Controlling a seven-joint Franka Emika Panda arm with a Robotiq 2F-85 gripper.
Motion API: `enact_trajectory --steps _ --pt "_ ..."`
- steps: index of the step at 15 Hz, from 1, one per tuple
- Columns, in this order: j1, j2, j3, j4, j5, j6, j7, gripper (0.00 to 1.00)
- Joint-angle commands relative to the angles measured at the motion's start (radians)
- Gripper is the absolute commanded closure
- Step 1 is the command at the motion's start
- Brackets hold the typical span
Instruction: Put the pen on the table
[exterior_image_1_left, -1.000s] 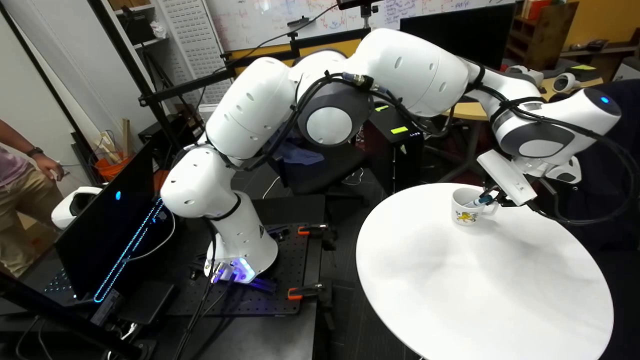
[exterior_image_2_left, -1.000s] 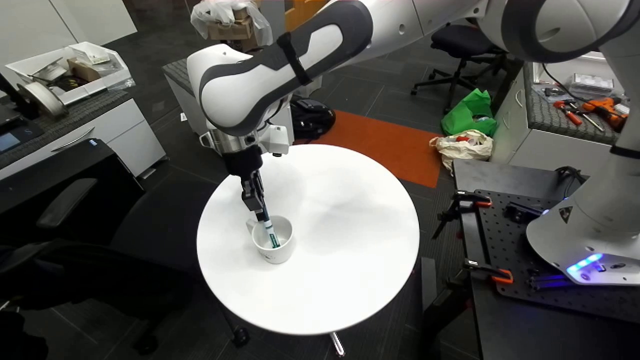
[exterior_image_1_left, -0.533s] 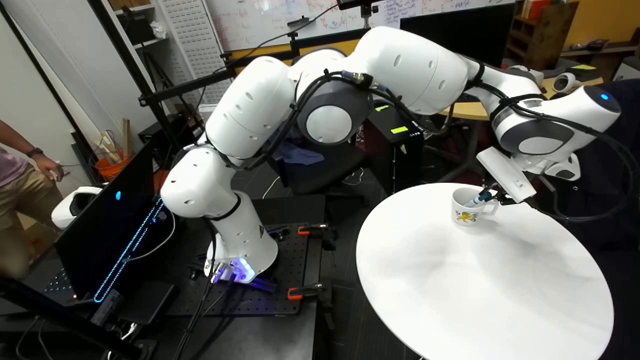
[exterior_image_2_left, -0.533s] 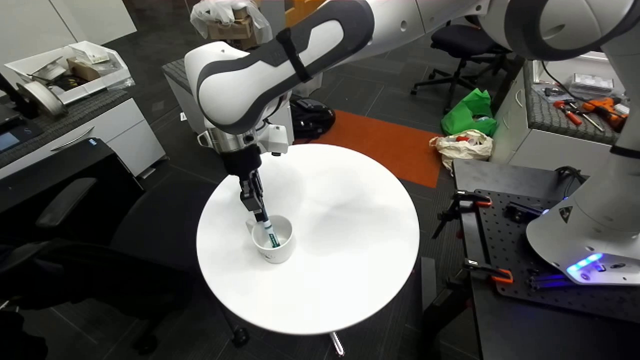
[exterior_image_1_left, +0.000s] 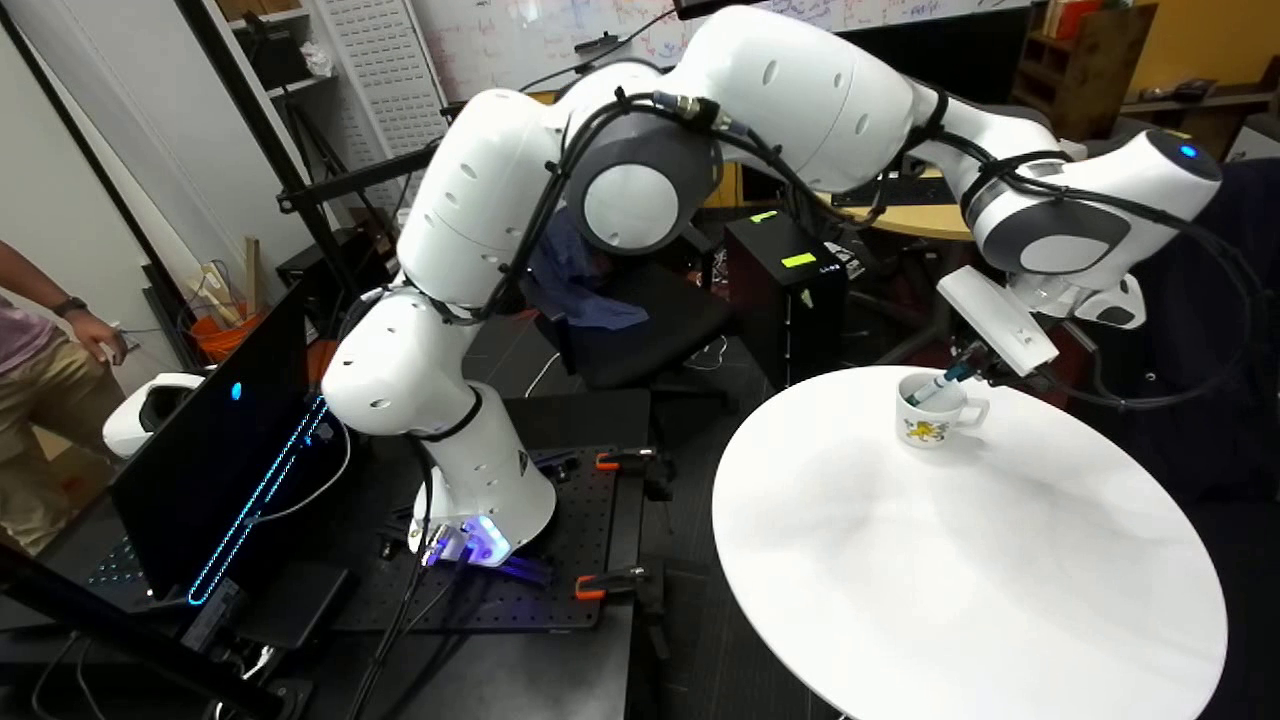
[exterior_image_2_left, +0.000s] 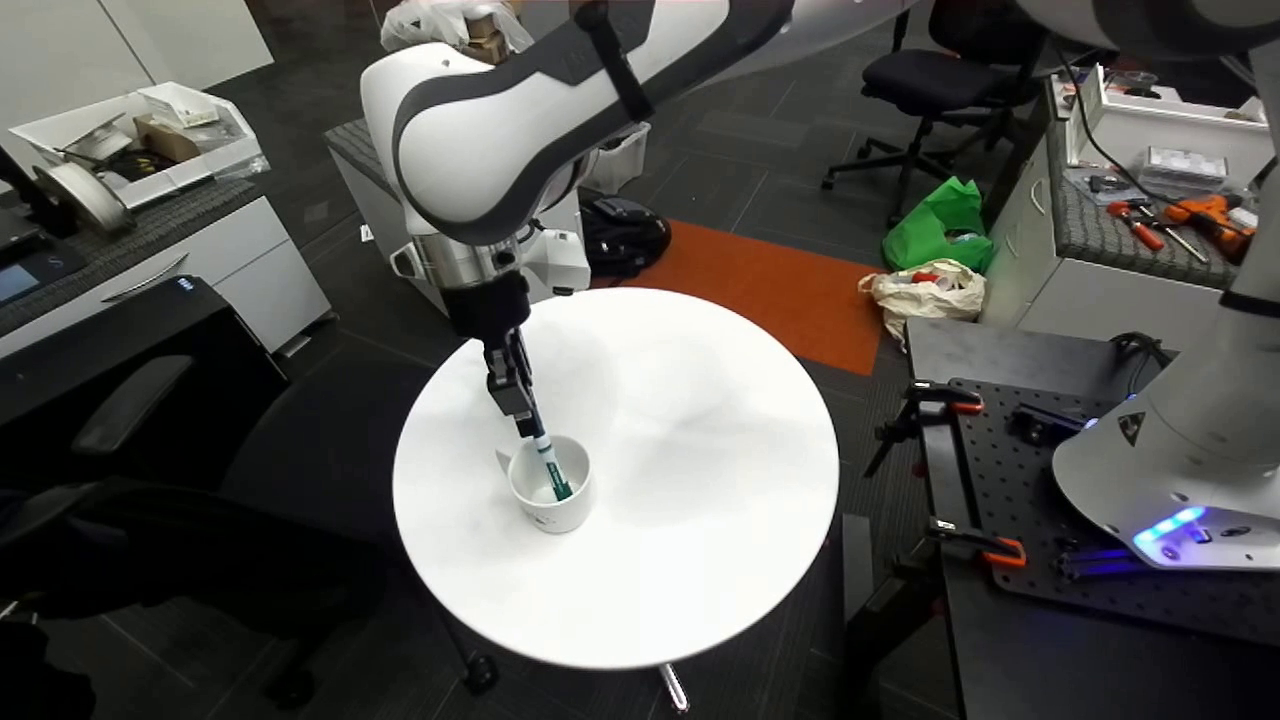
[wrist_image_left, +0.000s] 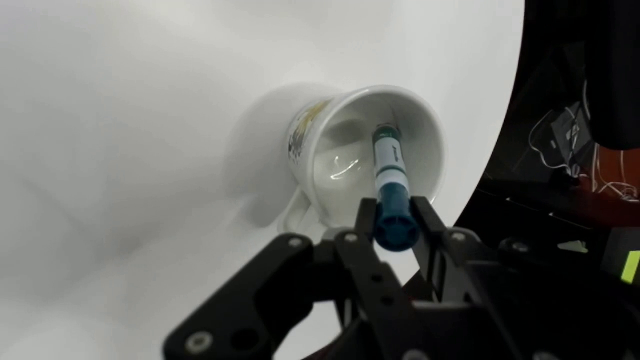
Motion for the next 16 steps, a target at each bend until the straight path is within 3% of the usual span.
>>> enact_trajectory --steps 1,16 --pt "0.004 -0.127 -0.004 -0.152 0.005 0.058 0.012 0.94" --pt "0.023 -0.374 -0.026 -0.462 -0.019 0.359 0.036 0.94"
